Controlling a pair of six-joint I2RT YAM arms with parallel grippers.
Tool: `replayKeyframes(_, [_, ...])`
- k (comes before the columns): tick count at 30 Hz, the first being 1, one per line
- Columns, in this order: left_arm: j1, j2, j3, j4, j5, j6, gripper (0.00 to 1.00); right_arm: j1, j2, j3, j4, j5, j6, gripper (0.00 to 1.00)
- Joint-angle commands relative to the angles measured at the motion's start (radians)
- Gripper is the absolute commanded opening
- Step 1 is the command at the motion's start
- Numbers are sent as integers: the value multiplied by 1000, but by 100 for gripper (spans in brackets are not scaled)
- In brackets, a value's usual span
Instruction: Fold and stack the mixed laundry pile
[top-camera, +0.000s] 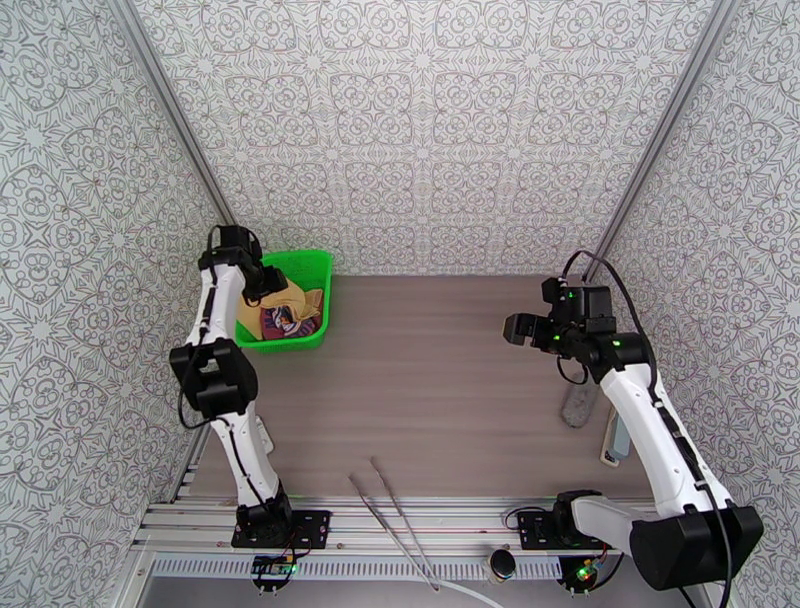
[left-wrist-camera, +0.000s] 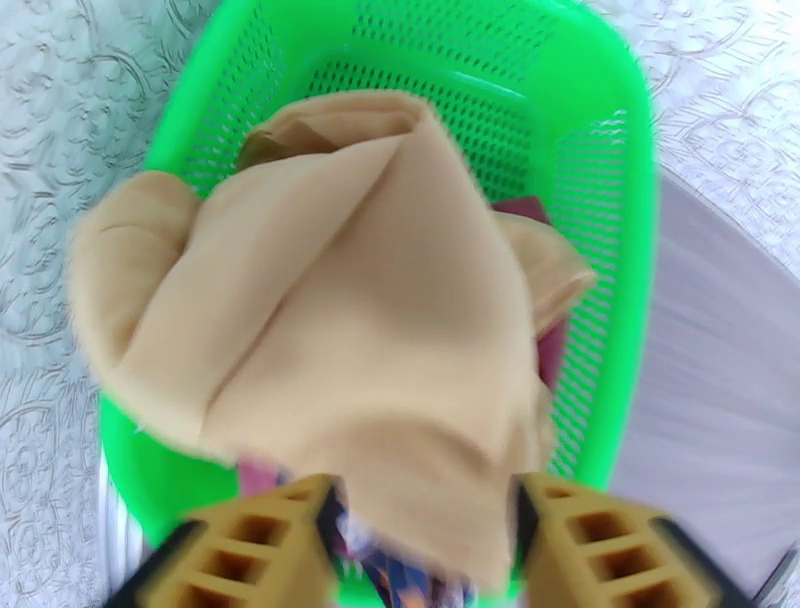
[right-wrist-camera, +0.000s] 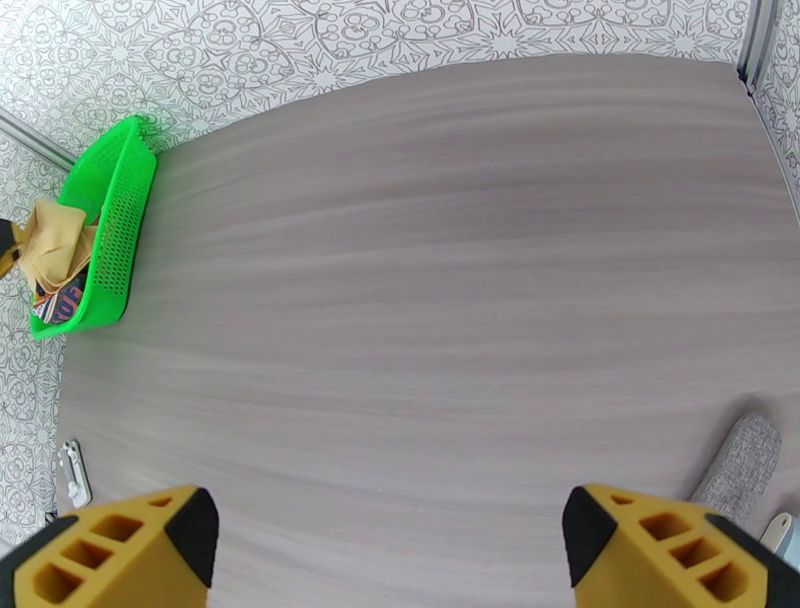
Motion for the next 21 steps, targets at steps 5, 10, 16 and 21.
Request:
replayKeyframes(5, [-15,-246,-359,36,170,-203,59,10,-1,-26,6,-25,-11,97])
replayKeyframes(10, [-24,-243,-492,143,217,-256,54,10,-9,-32,8,-36,-13,97])
replayKeyframes(16, [-17,-196,-480,249,214,-273,56,10,-39,-38,-8,-19,-21,97])
replayKeyframes(21, [-3,-173,-485,313,214,-288,57,10,-43,-34,-16,-15,-21,97])
